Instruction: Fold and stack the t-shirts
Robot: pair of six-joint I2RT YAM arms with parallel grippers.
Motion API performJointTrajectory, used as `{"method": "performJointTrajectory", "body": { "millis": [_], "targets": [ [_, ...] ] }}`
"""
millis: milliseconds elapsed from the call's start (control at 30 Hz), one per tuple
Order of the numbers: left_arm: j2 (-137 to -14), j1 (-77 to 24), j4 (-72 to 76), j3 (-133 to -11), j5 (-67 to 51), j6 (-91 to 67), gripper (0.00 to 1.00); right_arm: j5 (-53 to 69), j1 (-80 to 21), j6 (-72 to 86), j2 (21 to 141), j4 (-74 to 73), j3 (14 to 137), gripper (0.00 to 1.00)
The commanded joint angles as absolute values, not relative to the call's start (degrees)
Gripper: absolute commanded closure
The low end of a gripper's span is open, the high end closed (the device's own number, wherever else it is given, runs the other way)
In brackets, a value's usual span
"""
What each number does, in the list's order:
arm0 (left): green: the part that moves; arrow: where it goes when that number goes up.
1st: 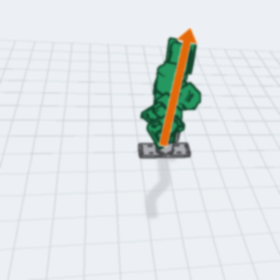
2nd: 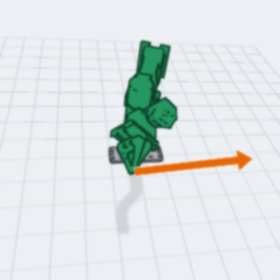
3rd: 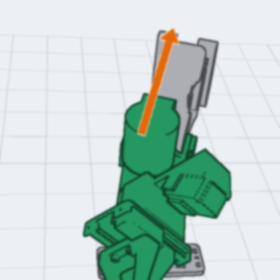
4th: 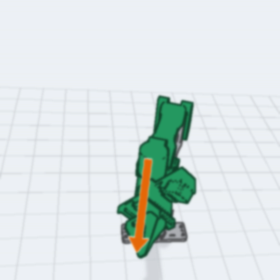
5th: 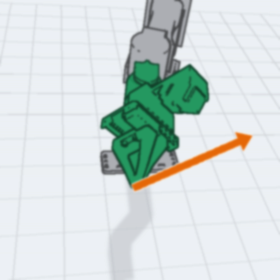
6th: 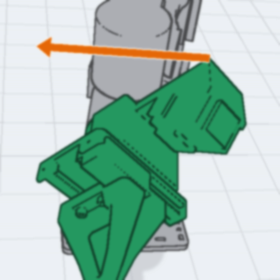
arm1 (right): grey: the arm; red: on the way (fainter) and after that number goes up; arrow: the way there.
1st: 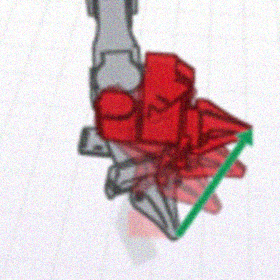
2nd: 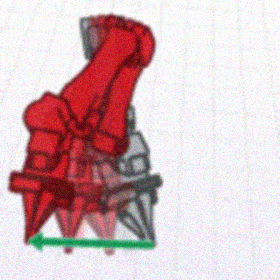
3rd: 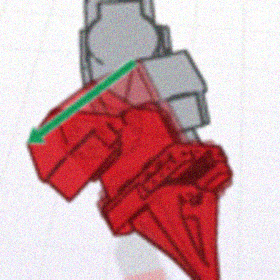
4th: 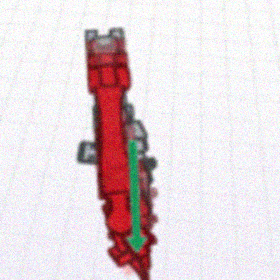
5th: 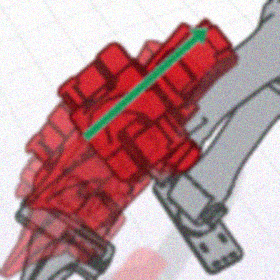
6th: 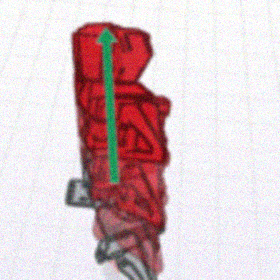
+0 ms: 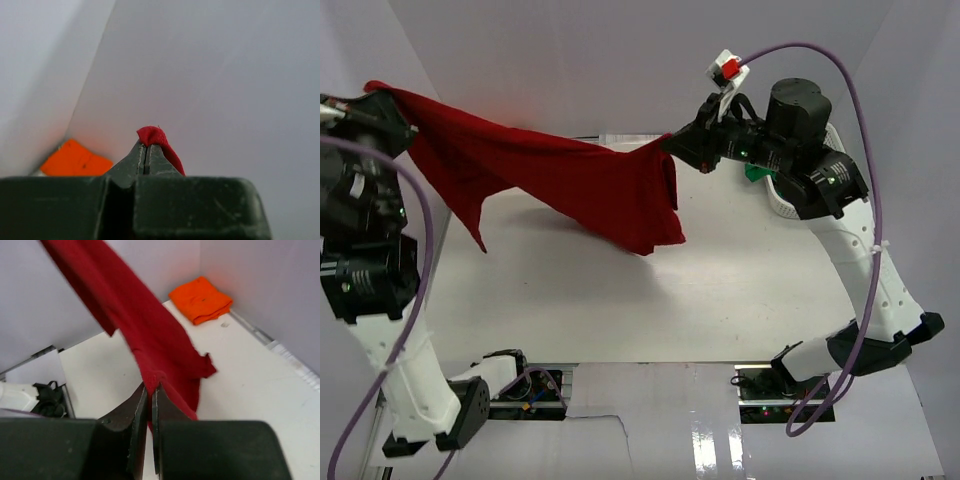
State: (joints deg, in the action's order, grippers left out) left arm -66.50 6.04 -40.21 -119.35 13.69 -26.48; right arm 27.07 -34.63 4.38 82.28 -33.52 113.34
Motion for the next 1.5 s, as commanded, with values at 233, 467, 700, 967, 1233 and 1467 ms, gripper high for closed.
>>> {"method": "performJointTrajectory", "body": {
  "millis": [233, 467, 700, 967, 1233, 1467],
  "targets": [
    [-63.7, 6.2, -31.5, -117.7, 14.0, -26.4, 1.0, 9.2, -33.9, 1.4, 69.9, -29.9, 112.0, 0.92],
    [-69.6, 6.3, -34.4, -107.9, 1.9, -32.1, 1.0, -1.7, -31.6, 3.3, 69.0, -37.3, 101.3, 0.92],
    [-82.4, 6.2, -35.4, -104.7, -9.5, -35.1, 1.0, 13.2, -15.0, 2.2, 83.0, -38.6, 106.8, 0.92],
    [-87.3, 6.2, -38.3, -114.0, -8.0, -34.0, 1.0, 26.1, -19.7, 3.2, 97.4, -43.3, 132.7, 0.92],
    [-69.5, 6.2, -42.3, -89.2, 3.6, -30.7, 1.0, 24.3, -35.8, 1.8, 84.6, -36.5, 96.0, 0.92],
    [-60.8, 6.2, -47.3, -70.6, 10.4, -27.1, 1.0, 24.6, -50.2, 13.9, 83.0, -29.5, 67.0, 0.92]
  ]
}}
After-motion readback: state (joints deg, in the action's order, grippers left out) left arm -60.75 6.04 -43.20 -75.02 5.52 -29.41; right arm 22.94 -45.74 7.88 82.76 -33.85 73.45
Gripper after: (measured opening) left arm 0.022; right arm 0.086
